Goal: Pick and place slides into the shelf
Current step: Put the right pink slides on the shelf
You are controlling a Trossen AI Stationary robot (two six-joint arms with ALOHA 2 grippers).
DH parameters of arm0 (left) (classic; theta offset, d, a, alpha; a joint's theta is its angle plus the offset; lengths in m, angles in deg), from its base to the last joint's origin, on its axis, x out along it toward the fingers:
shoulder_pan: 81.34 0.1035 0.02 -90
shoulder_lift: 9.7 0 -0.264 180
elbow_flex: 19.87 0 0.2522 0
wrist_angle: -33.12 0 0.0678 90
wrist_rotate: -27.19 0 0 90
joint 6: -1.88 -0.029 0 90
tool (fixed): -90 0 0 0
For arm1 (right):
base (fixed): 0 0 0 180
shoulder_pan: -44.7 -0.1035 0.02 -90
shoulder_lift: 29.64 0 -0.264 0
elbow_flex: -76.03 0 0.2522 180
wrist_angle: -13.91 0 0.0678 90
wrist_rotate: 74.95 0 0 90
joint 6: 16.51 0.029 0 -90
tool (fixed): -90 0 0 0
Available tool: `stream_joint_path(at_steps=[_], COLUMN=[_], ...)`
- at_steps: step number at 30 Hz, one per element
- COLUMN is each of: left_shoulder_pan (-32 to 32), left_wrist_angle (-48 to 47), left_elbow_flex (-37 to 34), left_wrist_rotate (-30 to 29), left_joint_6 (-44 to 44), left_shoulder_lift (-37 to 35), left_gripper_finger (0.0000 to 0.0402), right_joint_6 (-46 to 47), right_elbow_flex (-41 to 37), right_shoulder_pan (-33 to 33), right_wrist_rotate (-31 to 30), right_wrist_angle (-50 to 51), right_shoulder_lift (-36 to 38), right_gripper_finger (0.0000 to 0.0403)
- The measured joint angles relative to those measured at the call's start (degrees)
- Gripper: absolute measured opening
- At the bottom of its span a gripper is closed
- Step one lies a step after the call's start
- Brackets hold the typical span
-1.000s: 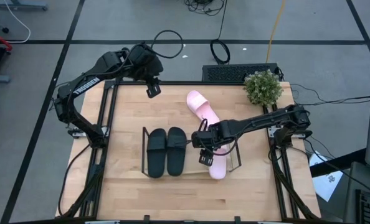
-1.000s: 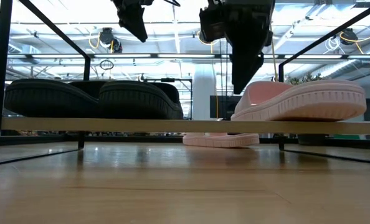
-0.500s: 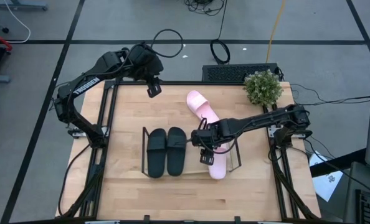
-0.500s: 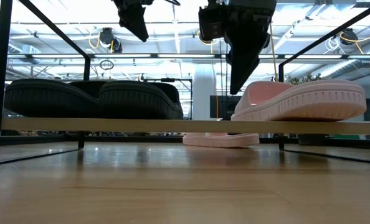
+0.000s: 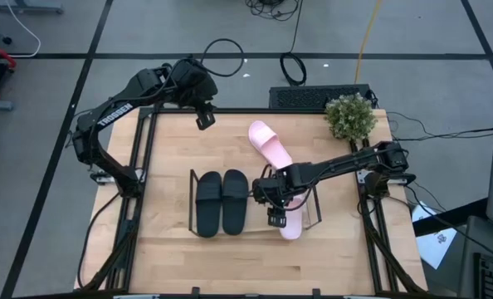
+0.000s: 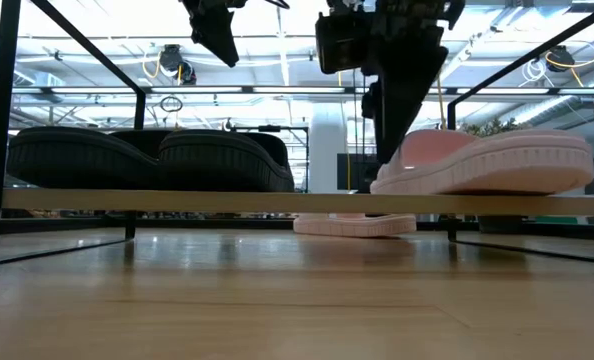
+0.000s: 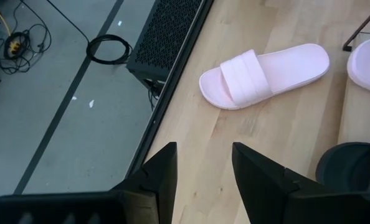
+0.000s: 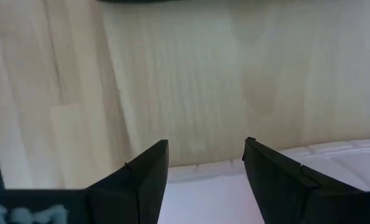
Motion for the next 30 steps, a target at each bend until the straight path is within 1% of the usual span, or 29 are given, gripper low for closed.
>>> stream_joint_path(at_steps=[4, 15, 23, 30], left_shoulder_pan=[0.00, 0.00, 0.00, 0.00], left_wrist_angle=[-0.02, -0.02, -0.02, -0.02], left_elbow_flex=[0.00, 0.00, 0.00, 0.00], left_wrist_rotate=[-0.02, -0.01, -0.02, -0.01], left_joint_6=[-0.02, 0.28, 0.63, 0.92], left_shoulder_lift=[-0.02, -0.02, -0.02, -0.02], left_gripper_finger=[0.0149, 0.0149, 0.0149, 0.0149], right_joint_6=[0.22, 2.12, 1.93, 3.28], right_elbow_flex=[0.00, -0.02, -0.02, -0.02], right_shoulder_pan=[-1.08, -2.24, -3.90, -4.99], right_wrist_rotate=[1.50, 1.46, 5.42, 6.61], right_wrist_angle=[0.25, -0.16, -0.52, -0.61], right_shoulder_lift=[-0.76, -0.66, -0.63, -0.63], right_gripper_finger=[0.0196, 0.0196, 0.0196, 0.0196])
